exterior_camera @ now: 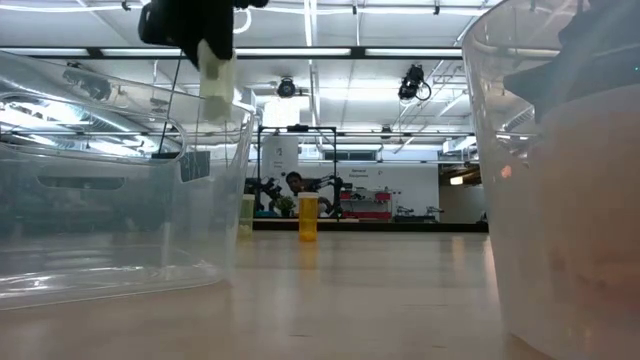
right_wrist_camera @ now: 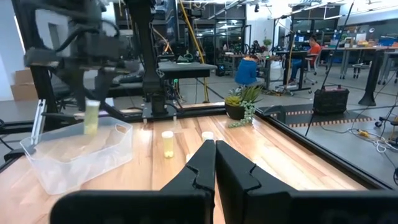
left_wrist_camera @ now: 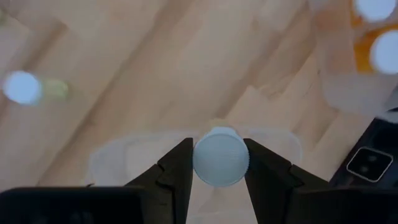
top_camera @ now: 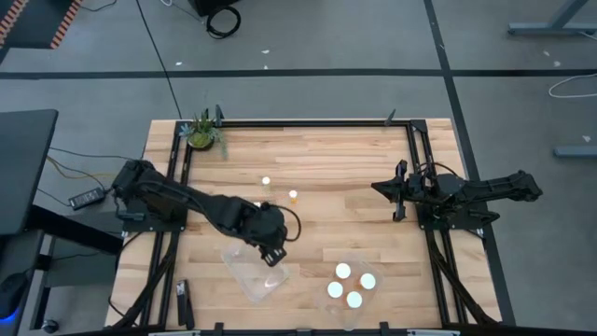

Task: Pick and place medicine bottles into bin by pill shape (circle, oval)
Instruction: Put the small yellow pill bottle into the left transparent bin

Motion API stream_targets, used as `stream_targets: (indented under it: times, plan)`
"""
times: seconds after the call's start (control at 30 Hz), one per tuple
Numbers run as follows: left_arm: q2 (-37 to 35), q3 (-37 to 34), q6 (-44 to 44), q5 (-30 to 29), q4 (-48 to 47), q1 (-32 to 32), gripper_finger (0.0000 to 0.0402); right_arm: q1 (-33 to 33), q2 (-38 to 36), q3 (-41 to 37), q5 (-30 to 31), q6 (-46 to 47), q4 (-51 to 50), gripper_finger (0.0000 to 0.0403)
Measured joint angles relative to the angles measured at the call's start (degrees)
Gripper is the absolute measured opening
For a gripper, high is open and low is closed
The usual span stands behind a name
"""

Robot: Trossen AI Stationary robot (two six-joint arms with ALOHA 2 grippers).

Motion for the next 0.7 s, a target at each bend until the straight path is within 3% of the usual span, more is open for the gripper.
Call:
stream_targets:
  times: [0.2,0.47,0.7]
  plan:
    - [4.02,-0.02,-2.10,3.68,-0.01,-2.89,0.0133,-0.02,-0.02,0.00,0.00,-0.02,-0.05,0.0019]
    - [7.68,0.00,-3.28,3.94,1.92,-5.67,0.0133,-0.02,-0.02,0.00,0.00,0.00,-0.25,0.0019]
    - [11.47,-0.02,1.22,4.07,6.82,-7.00,0.0133,-0.01,-0.02,0.00,0.00,-0.02,-0.48,0.0019]
